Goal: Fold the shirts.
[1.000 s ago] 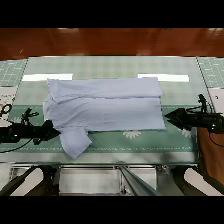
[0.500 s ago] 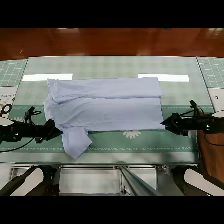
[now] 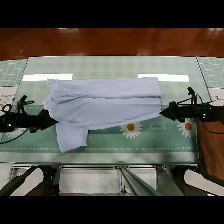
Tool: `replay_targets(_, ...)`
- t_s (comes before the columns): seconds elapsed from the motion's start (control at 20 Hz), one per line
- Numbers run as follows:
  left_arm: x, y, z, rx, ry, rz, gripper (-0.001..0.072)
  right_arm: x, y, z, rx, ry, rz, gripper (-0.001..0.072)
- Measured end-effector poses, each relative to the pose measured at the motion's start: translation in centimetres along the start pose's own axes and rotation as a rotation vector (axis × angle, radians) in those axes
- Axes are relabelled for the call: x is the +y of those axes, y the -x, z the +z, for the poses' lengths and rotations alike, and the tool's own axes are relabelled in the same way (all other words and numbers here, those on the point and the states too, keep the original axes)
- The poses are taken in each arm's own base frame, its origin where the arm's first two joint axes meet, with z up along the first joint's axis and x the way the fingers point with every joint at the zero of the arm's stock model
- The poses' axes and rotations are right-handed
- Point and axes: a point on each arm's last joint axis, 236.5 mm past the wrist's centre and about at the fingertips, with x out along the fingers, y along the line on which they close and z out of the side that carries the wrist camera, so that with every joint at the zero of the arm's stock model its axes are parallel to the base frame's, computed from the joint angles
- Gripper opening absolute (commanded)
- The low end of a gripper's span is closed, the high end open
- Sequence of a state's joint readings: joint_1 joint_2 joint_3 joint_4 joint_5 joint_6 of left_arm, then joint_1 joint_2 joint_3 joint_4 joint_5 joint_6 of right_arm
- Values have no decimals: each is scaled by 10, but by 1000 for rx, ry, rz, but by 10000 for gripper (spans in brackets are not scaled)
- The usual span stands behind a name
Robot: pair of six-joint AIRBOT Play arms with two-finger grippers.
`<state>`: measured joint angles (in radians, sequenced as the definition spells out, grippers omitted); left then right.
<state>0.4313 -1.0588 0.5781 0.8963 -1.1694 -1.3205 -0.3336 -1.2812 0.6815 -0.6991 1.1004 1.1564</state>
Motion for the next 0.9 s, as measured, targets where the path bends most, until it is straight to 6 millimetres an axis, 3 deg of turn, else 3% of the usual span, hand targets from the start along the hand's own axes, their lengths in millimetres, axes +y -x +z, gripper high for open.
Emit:
replay_targets(0.2, -22, 24, 50, -85, -60, -6, 17, 26, 15, 40, -50, 74, 18, 22)
replay_targets(0.35, -41, 30, 88, -113, -103, -13, 17, 44, 15, 70, -66, 117, 31, 22)
replay_targets(0.6, -70, 11, 143, -96, -148, -24, 17, 60, 3, 125, -95, 136, 41, 22)
replay_targets(0.9, -84, -15, 205, -101, -111, -37, 16, 63, -14, 170, -106, 124, 58, 22)
